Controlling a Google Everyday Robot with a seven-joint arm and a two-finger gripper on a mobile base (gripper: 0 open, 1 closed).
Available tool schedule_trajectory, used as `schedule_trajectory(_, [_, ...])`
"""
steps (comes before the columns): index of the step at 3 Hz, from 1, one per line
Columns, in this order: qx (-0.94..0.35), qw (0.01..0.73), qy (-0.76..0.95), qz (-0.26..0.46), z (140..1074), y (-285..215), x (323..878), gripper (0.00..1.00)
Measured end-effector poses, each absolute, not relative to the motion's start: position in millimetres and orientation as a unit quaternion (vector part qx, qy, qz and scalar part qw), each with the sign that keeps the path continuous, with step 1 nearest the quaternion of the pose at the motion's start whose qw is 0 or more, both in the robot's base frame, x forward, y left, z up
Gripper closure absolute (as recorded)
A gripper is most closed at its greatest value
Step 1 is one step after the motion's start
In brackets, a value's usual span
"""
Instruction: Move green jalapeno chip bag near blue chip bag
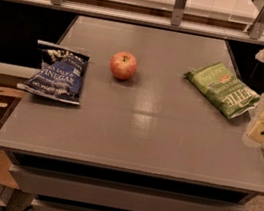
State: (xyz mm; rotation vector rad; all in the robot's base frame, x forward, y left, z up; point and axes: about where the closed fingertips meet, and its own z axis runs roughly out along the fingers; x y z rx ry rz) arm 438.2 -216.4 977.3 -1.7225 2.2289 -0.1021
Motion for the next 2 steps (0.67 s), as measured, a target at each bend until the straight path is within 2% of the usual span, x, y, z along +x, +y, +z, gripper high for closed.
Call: schedule_trajectory(2, [-0.594,0.167,0.787,-0.033,978.6,-217.7,445.1,0.00])
